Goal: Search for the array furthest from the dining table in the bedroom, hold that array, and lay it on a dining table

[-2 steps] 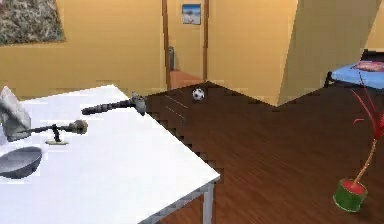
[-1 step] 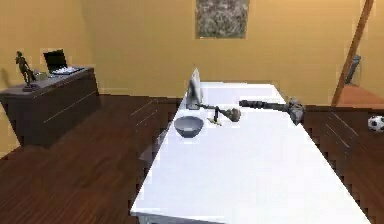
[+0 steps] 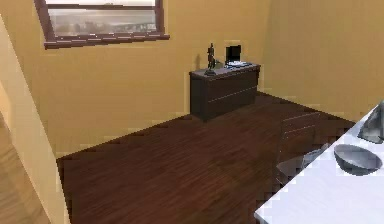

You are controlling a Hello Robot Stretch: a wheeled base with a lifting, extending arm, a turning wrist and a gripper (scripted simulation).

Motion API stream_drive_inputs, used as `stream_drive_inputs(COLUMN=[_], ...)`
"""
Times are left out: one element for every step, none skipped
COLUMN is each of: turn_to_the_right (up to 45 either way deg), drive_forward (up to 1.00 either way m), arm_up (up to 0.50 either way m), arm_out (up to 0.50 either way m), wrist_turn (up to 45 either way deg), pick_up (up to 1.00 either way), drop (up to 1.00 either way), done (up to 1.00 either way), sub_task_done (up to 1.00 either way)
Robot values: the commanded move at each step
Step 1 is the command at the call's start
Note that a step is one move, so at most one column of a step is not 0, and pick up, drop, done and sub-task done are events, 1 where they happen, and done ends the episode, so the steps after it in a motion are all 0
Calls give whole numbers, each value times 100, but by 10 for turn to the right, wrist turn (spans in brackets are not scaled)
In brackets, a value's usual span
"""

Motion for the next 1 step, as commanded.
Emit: stream_drive_inputs(turn_to_the_right=[-60], drive_forward=[0], arm_up=[0], arm_out=[0], wrist_turn=[0], pick_up=[0], drop=[0], done=[0], sub_task_done=[0])
